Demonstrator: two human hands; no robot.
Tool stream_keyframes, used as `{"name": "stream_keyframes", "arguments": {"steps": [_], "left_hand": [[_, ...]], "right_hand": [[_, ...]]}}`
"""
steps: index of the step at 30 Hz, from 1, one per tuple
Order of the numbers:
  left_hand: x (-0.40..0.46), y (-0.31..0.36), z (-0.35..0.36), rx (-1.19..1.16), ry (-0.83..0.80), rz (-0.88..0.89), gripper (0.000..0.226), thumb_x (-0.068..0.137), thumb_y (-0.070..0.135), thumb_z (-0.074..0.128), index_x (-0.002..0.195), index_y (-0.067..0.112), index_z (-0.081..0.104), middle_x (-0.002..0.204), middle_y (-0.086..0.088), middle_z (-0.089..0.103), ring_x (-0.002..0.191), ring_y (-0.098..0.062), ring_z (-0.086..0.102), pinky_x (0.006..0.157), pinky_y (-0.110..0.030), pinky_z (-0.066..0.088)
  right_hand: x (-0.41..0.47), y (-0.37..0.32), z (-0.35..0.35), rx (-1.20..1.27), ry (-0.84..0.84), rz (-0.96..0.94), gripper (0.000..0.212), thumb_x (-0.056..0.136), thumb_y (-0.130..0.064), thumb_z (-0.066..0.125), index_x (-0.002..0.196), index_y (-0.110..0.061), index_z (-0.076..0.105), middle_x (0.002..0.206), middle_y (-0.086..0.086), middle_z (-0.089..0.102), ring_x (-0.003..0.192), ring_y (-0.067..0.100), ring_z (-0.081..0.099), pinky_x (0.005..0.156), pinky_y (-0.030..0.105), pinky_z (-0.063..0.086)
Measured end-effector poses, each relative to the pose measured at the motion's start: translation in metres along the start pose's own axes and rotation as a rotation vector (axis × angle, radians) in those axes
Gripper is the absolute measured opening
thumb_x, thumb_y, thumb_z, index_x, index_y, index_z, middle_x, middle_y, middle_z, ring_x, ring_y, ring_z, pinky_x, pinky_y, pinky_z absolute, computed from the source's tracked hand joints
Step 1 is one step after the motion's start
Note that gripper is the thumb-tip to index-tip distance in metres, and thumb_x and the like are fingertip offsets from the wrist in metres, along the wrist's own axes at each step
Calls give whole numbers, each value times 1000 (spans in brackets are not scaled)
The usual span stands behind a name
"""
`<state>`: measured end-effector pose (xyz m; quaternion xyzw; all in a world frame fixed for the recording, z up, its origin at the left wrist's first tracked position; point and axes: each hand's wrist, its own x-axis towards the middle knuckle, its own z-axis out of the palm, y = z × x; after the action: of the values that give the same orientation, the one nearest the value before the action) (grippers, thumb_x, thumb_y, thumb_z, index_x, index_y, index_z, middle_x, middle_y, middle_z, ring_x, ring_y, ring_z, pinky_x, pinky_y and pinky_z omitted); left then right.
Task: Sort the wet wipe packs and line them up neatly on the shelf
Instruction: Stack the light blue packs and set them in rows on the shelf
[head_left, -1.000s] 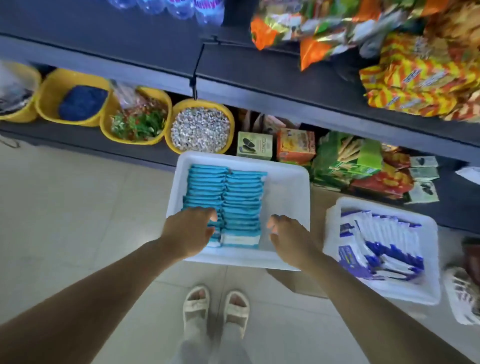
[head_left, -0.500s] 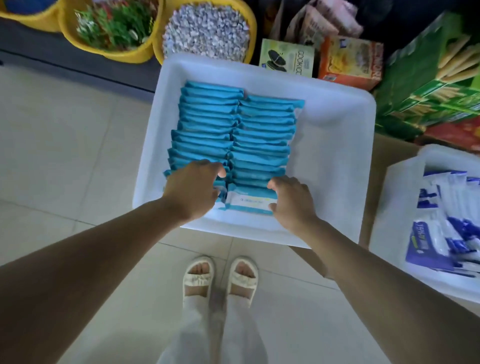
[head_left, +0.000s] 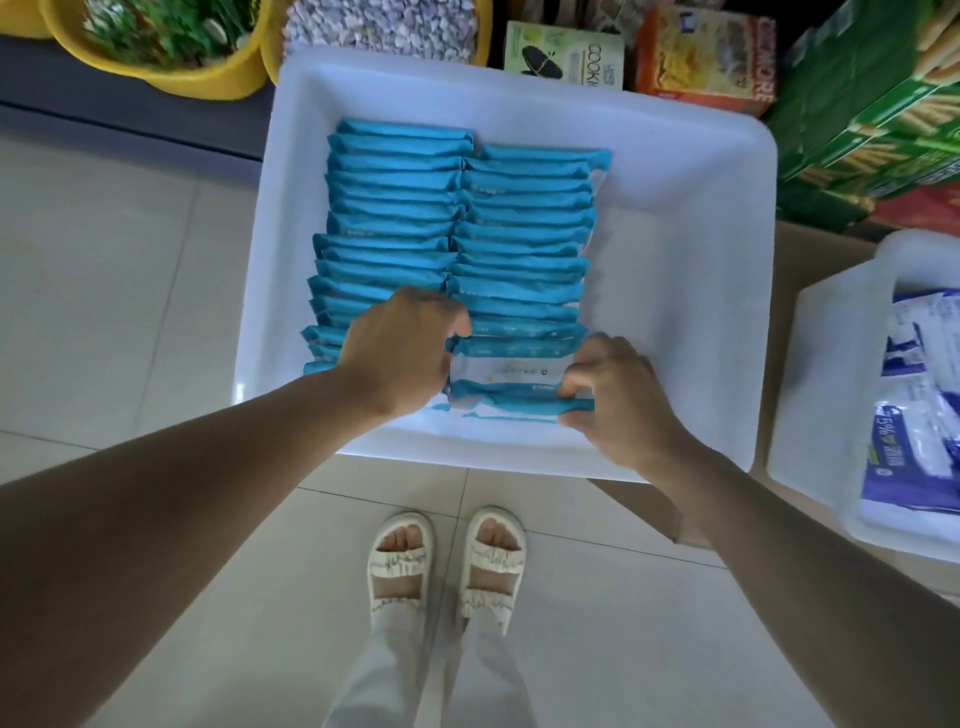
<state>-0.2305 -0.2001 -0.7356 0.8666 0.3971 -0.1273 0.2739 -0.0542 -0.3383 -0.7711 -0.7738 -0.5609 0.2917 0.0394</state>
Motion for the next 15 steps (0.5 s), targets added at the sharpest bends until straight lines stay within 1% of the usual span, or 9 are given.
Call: {"name": "stream_keyframes", "arguments": {"steps": [2, 5, 9, 13, 15], "left_hand": [[3, 4, 5, 53, -13, 44, 38, 87, 9, 57, 122, 25, 59, 122, 5, 60, 118, -18, 47, 91, -32, 38], [9, 7, 11, 111, -18, 37, 40, 89, 8, 55, 127, 22, 56, 118, -1, 61, 116, -21, 46, 95, -32, 35], [14, 7, 17, 161, -10, 52, 37, 89, 8, 54, 124, 20, 56, 110, -3, 65, 113, -21, 47, 94, -33, 36], [17, 3, 18, 158, -7, 65, 40, 87, 6, 56, 123, 22, 57, 110, 0, 66, 112, -20, 48, 95, -35, 37], [17, 4, 19, 188, -14, 84, 39, 87, 8, 56, 123, 24, 57, 113, 3, 64, 112, -19, 47, 93, -34, 33]], "right_hand": [[-1, 4, 2, 18, 88, -31, 15, 63, -11, 81, 76, -10, 73, 97, 7, 56, 92, 30, 50, 81, 39, 42], [5, 1, 9, 37, 163, -60, 16, 59, -11, 82, 71, -11, 73, 105, 9, 58, 96, 34, 50, 80, 37, 38], [9, -4, 15, 46, 119, -45, 15, 63, -12, 82, 76, -9, 74, 111, 9, 55, 99, 32, 49, 82, 44, 47], [7, 1, 13, 65, 54, -20, 16, 72, -18, 79, 86, -10, 74, 121, 4, 47, 105, 23, 44, 91, 36, 45], [8, 2, 12, 80, 16, -1, 17, 74, -19, 77, 89, -11, 74, 123, 1, 46, 105, 20, 47, 91, 34, 45]]}}
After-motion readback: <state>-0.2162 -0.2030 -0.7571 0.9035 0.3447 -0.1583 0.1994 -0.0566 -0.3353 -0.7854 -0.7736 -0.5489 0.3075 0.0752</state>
